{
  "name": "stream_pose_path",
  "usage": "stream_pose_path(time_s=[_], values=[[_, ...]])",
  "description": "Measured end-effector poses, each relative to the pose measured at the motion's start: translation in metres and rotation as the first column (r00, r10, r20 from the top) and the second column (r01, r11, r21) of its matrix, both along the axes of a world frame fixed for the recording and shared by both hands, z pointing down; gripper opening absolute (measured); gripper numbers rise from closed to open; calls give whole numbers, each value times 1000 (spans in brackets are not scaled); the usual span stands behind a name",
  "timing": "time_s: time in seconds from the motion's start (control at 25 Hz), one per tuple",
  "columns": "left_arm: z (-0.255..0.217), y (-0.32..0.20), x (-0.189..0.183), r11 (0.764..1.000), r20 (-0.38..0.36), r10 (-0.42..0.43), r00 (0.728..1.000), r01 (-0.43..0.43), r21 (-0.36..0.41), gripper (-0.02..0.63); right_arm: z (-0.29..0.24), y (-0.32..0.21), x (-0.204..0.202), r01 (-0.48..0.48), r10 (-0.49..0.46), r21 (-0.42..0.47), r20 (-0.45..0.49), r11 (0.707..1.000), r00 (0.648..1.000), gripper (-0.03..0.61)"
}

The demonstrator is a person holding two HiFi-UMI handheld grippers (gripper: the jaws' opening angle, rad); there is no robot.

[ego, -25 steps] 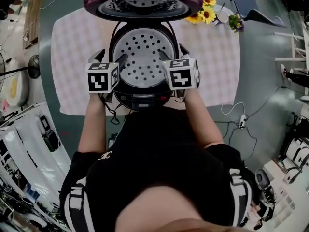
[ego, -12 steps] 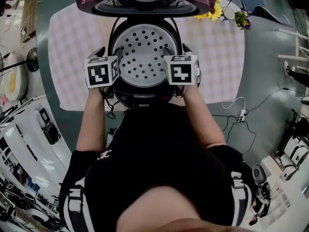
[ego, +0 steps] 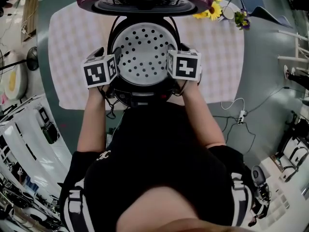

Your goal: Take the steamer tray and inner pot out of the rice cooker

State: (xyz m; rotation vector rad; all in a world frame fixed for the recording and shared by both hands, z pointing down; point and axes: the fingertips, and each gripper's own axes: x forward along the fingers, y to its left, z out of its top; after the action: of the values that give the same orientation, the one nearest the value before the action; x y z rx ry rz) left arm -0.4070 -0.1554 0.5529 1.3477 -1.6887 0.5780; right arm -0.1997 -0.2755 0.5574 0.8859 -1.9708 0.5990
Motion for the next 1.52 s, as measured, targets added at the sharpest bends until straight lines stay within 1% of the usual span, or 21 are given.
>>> stream_pose_path(time_s=[0.2,0.32,0.52,0.64,0.72,0.88,0.96,1.16,1.36,1.52], values=[[-14,-1,2,999,19,-3,1000,2,40,256,-13,1,1,-9,8,45,35,999,999,163],[-24,0,4,997,21,-12,1000,10,71,255,-25,0,0,-3,-2,80,60,997,998,146],[-46,-2,9,992,43,-8,999,3,129,229,-48,3,-5,0,-18,136,129,991,992,77],[-58,4,11,986,49,-13,999,5,167,212,-61,11,-7,10,-36,165,157,986,987,49],[-64,9,13,983,42,-16,999,8,186,193,-69,16,-7,19,-50,182,168,983,985,41],[-73,10,26,975,22,-3,1000,-2,222,127,-80,19,-4,30,-72,209,195,977,978,28],[-81,11,35,968,21,8,1000,-13,252,91,-86,20,1,28,-75,221,209,975,975,25],[-98,16,56,954,14,31,999,-33,299,38,-103,27,14,10,-71,247,239,969,969,20],[-108,16,87,945,28,59,998,-65,321,26,-110,29,45,-19,-53,259,268,966,962,17],[-117,14,111,932,57,76,995,-92,351,26,-116,30,71,-49,-37,282,291,958,956,17]])
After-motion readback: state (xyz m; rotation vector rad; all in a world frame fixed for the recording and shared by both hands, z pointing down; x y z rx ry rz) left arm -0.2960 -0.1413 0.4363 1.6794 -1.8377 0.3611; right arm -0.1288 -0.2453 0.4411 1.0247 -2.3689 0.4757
